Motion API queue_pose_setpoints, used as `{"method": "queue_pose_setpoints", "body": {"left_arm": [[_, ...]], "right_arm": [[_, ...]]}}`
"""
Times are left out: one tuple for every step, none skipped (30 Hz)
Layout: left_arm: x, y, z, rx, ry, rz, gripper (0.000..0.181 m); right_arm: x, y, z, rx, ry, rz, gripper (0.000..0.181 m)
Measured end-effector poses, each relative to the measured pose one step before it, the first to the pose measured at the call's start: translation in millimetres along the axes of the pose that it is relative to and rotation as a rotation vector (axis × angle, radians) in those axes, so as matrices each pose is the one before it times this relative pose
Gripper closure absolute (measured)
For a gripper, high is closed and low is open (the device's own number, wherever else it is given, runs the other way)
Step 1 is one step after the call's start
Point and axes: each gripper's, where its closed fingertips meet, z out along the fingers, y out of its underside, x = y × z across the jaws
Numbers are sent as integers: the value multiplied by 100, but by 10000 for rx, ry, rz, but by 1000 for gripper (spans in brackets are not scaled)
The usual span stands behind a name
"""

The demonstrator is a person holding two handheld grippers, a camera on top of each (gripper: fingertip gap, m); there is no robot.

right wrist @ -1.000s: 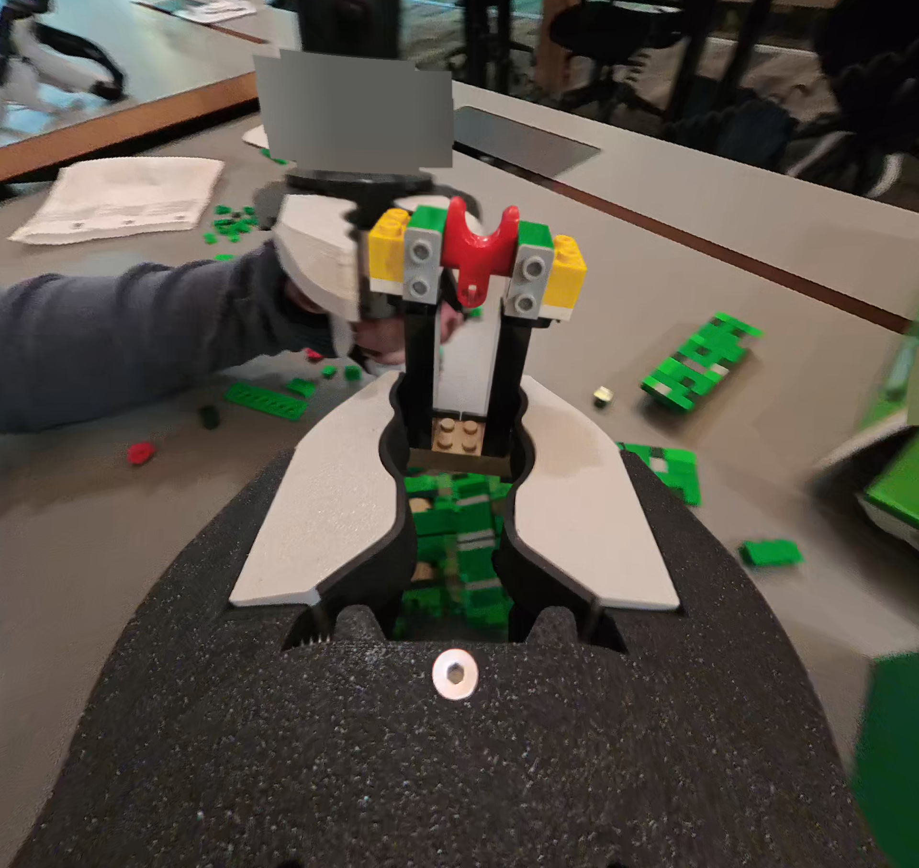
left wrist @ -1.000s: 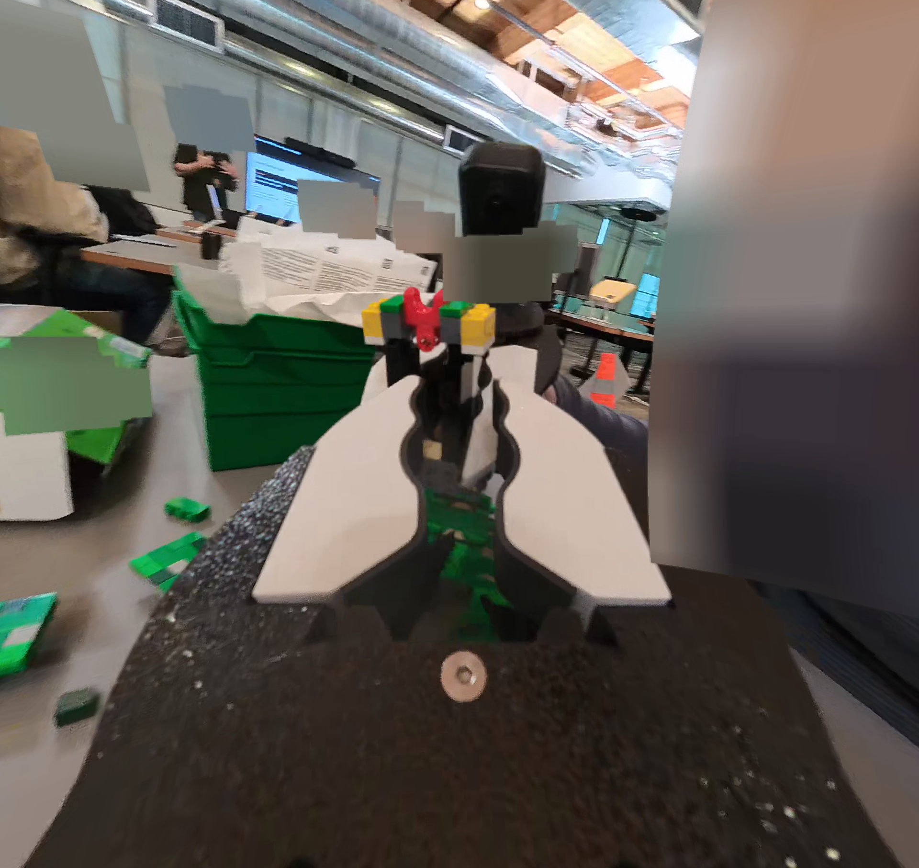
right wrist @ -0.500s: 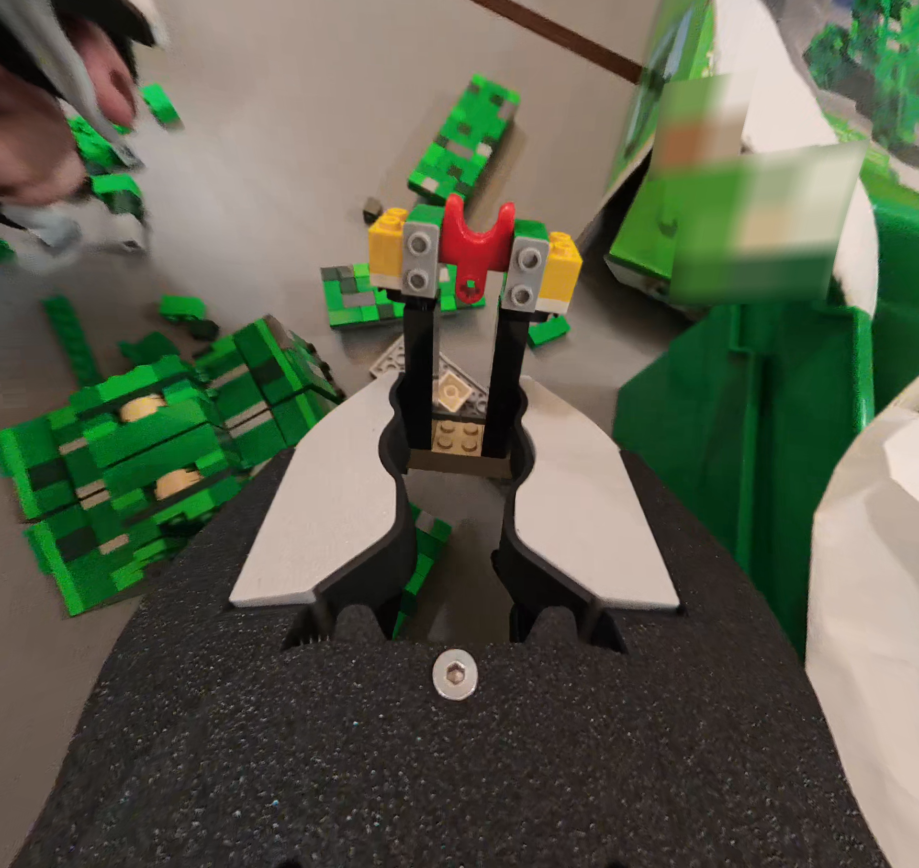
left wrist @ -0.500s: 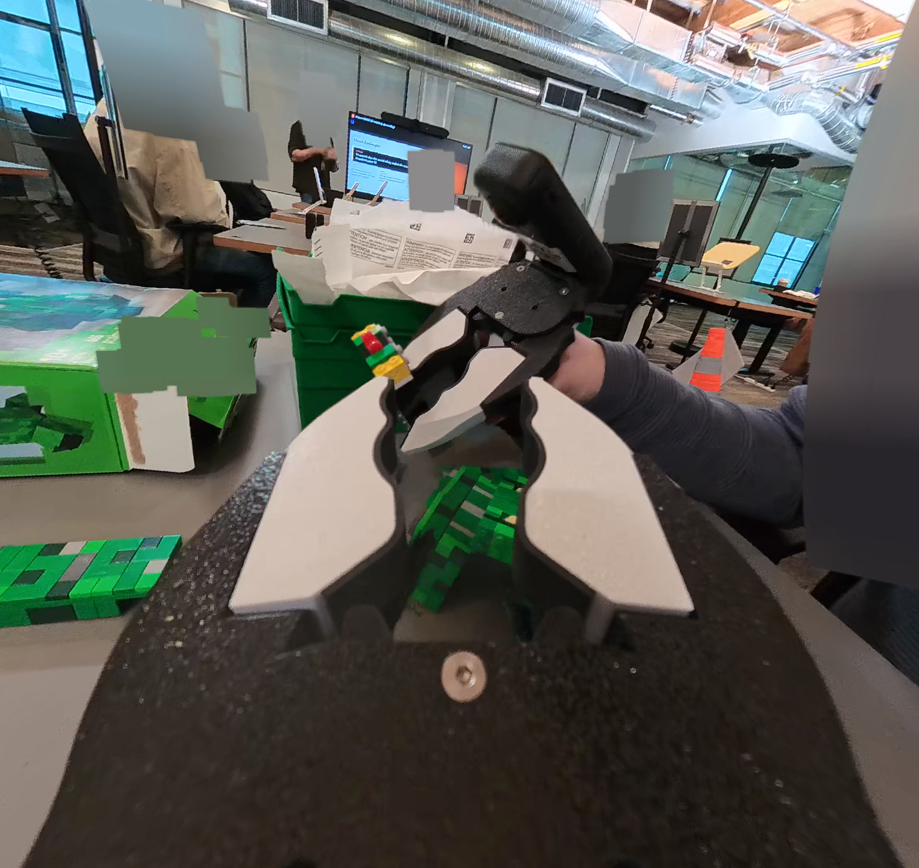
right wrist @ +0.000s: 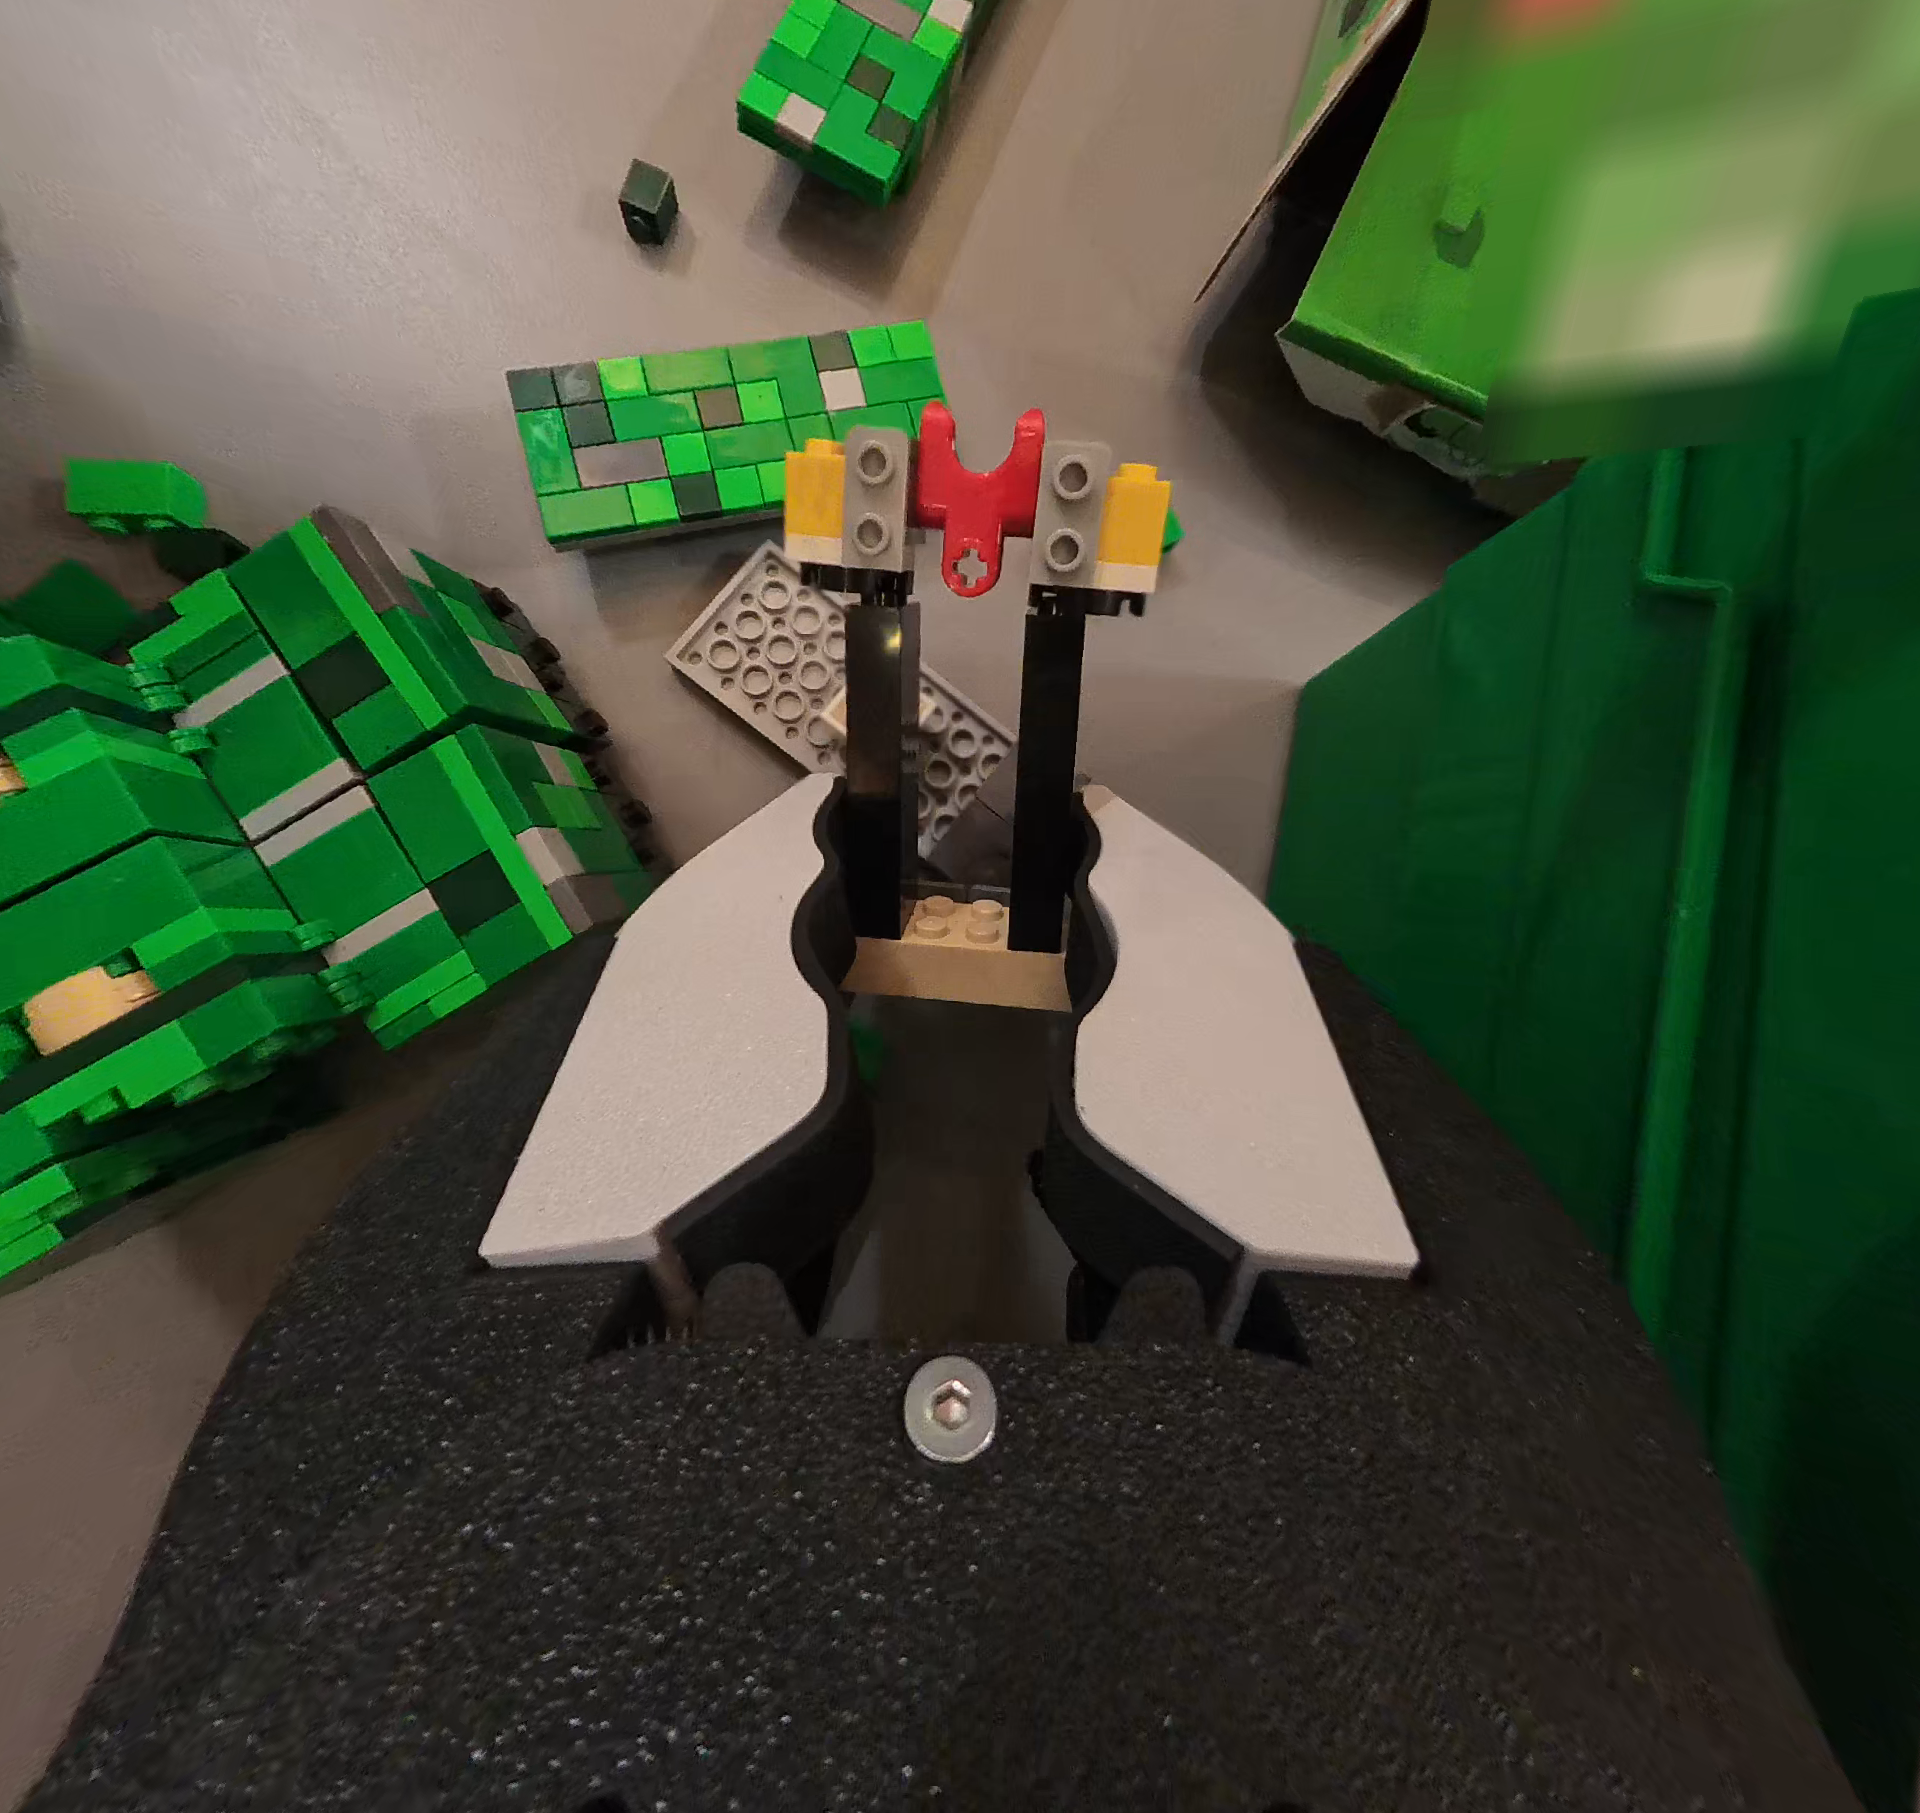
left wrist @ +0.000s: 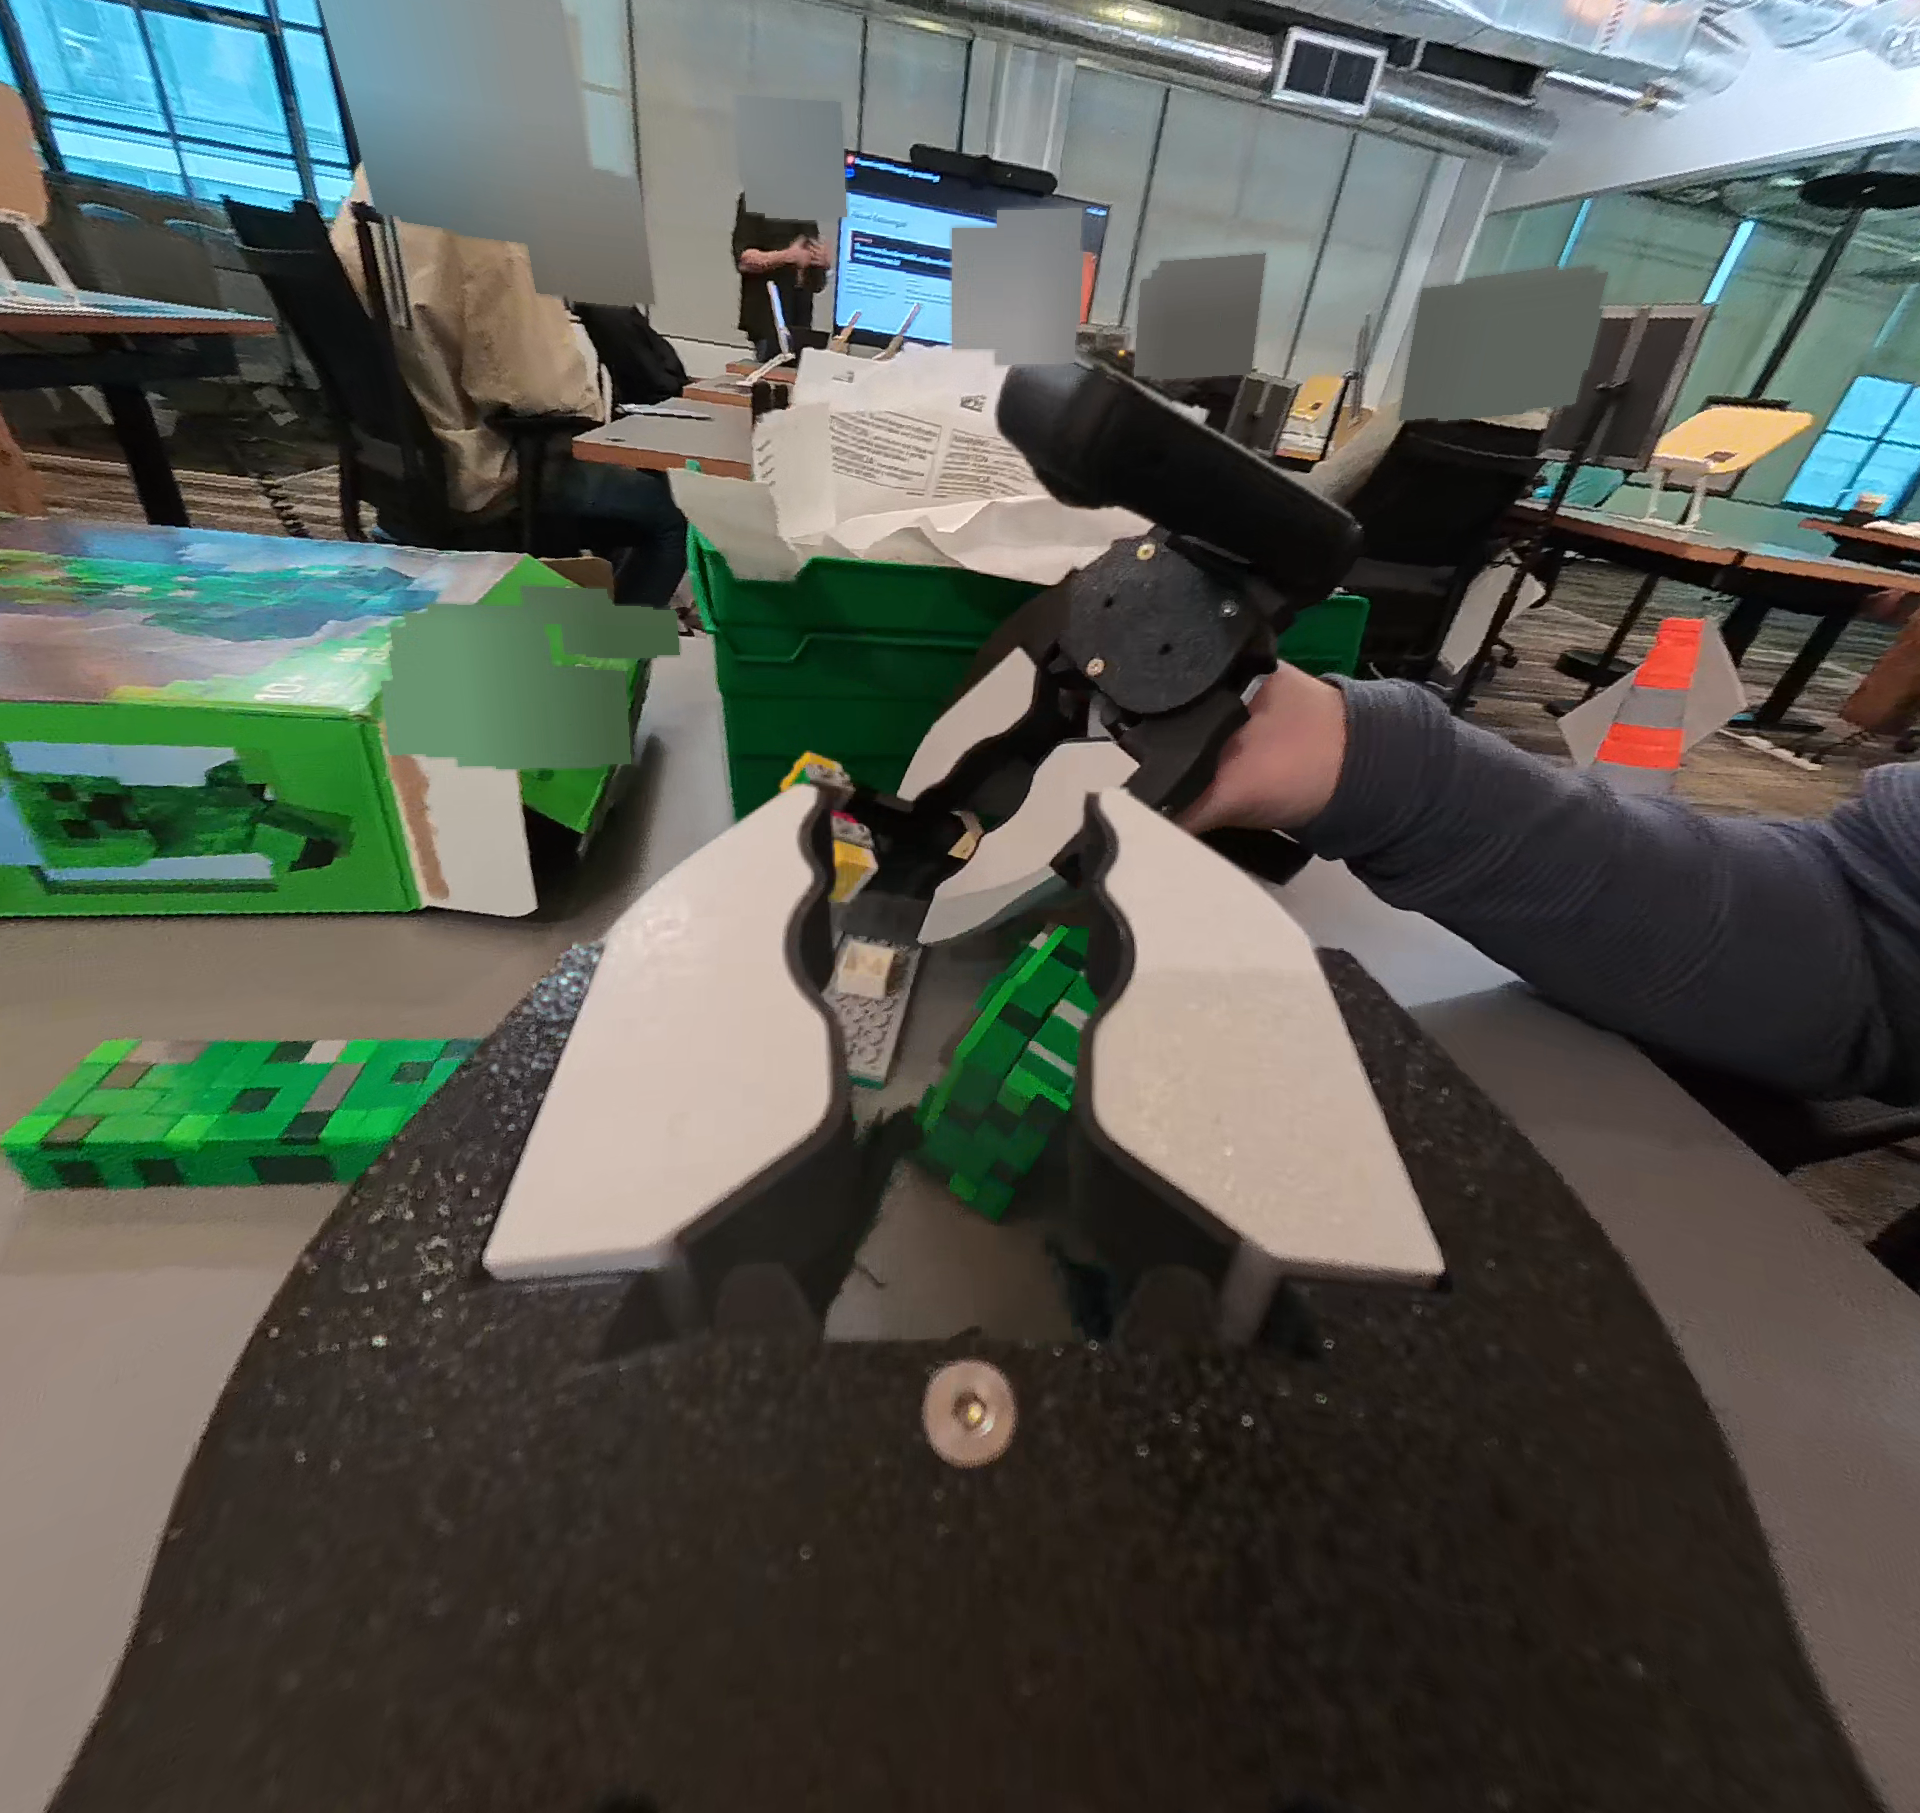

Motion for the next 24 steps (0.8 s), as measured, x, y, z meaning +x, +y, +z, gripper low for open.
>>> {"method": "queue_pose_setpoints", "body": {"left_arm": [[-206, -30, -93, 7, -114, 1, 138], [-171, -17, -77, 16, -74, -23, 138], [-96, 31, -45, -2, -34, -26, 139], [-75, 98, -7, -41, -27, -17, 139], [-97, 153, 37, -87, -62, -14, 141], [-33, 200, 59, -132, -29, 45, 141], [-39, 180, 63, -127, -59, 91, 141], [-89, 167, 58, -132, -107, 122, 141], [-112, 173, 49, -155, -122, 136, 141], [-111, 124, 10, -152, -116, 135, 141], [-134, 45, -27, -107, -128, 115, 141], [-132, -76, -70, -51, -130, 87, 140], [-152, -170, -126, -23, -125, 73, 140], [-210, -244, -180, -34, -163, 67, 140], [-257, -376, -271, -43, -203, 83, 140], [-286, -603, -396, -4, -254, 100, 140], [-272, -876, -521, 39, -281, 145, 140], [-293, -1077, -670, 60, -334, 192, 140], [-295, -1242, -841, 64, -373, 226, 140], [-327, -1405, -1017, 109, -436, 216, 140], [-387, -1517, -1208, 163, -524, 165, 140], [-317, -1580, -1391, 230, -500, 125, 140], [-245, -1536, -1520, 298, -443, 126, 140], [-265, -1426, -1581, 310, -423, 158, 141]], "right_arm": [[-55, 63, 121, 22, -96, 59, 144], [2, 92, 110, 7, -48, 37, 144], [24, 115, 109, -16, -32, 17, 144], [10, 101, 121, -22, -43, 18, 144], [-6, 60, 108, -5, -42, 28, 144], [-25, 43, 103, 6, -55, 24, 144], [-28, 50, 99, -4, -49, 32, 144], [-10, 48, 99, -8, -27, 16, 144], [39, -37, 33, 44, 9, -1, 144], [-8, -36, 7, 42, -23, 9, 143], [-38, -68, -7, 48, -42, 33, 141], [-43, -106, -60, 65, -45, 43, 141], [-113, -141, -131, 67, -65, 25, 141], [-108, -210, -238, 70, -35, -2, 141], [-84, -327, -363, 103, 33, -52, 141], [-27, -477, -510, 156, 108, -95, 141], [-64, -577, -631, 193, 106, -112, 141], [-133, -693, -748, 241, 78, -118, 141], [-137, -812, -855, 306, 95, -134, 141], [-96, -912, -924, 352, 139, -145, 140], [-61, -983, -1005, 391, 179, -147, 140], [-72, -1086, -1028, 455, 188, -152, 140], [-66, -1107, -1028, 473, 194, -127, 140], [-54, -1084, -971, 458, 204, -109, 139]]}}
